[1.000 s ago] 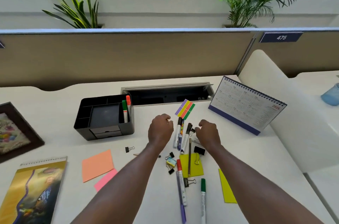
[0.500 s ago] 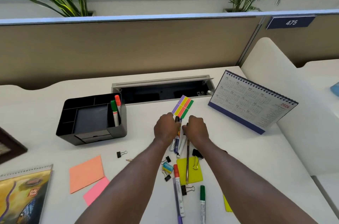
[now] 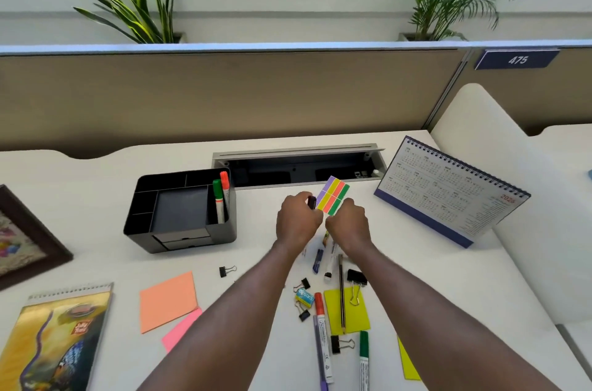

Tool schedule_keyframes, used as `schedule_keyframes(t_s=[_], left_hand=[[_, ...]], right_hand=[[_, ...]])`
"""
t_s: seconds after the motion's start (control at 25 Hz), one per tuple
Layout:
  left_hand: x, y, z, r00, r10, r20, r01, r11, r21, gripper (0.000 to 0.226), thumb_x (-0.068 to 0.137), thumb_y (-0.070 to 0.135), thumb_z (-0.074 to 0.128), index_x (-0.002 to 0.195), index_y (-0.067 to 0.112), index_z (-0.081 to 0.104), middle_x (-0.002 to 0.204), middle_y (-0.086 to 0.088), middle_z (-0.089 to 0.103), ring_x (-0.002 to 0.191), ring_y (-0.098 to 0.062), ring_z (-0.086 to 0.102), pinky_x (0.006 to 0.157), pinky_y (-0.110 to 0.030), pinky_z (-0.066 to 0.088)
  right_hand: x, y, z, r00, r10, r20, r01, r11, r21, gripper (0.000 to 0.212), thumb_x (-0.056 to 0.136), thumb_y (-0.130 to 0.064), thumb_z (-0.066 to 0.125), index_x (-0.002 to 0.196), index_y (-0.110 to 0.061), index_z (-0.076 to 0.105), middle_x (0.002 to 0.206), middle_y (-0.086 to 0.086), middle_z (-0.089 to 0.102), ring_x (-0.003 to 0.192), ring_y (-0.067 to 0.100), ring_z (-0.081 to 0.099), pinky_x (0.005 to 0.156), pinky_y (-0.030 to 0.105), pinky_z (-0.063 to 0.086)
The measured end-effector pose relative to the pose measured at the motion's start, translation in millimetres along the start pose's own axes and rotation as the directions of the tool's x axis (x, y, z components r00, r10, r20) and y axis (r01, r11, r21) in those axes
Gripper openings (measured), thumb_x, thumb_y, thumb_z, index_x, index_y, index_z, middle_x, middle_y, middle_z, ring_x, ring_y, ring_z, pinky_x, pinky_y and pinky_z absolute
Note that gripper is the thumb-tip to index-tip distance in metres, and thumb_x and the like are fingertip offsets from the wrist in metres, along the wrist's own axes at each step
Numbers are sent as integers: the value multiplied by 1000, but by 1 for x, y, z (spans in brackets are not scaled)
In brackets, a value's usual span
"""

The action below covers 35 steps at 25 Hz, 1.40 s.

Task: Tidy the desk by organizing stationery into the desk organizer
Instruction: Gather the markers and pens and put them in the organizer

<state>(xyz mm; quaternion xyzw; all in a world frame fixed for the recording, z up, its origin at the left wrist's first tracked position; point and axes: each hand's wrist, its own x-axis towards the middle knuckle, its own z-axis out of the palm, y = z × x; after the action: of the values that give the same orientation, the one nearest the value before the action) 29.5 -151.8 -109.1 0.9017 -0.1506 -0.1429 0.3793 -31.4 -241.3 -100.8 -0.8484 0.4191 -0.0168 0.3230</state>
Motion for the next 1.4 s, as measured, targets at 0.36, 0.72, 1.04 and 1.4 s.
schedule_keyframes(t_s=[0.36,0.72,1.04,1.4], left_hand=[[1,-4,-150,829,136,-543,-198,979,-57,34,79,18,58,113,21,60,83,0,66,75,-19,59,69,-27,44],[3,-70,-183,885,173,-433,-165,985,55,45,88,16,56,133,14,56,121,-10,67,112,-22,61,99,-30,45],[10,-109,-166,946,195,-258,-145,969,200,38,94,33,55,129,20,60,111,-5,64,104,-20,58,84,-35,51],[7,-116,-174,868,226,-442,-150,968,199,36,86,10,47,118,6,65,119,-13,58,107,-31,55,93,-40,48]], right_hand=[[-30,-89,-11,942,-229,-246,278,942,186,14,79,-6,52,91,-1,48,74,14,57,64,29,50,45,28,28],[-53,-137,12,822,-413,-391,501,852,154,8,83,-7,53,85,-8,45,69,9,54,60,22,48,45,17,26],[-53,-164,26,704,-535,-468,669,721,183,12,84,-6,57,93,-9,50,74,6,56,65,21,54,56,28,46],[-51,-181,68,640,-741,-201,760,649,31,9,84,-7,53,92,-5,53,79,11,58,68,29,54,60,34,42]])
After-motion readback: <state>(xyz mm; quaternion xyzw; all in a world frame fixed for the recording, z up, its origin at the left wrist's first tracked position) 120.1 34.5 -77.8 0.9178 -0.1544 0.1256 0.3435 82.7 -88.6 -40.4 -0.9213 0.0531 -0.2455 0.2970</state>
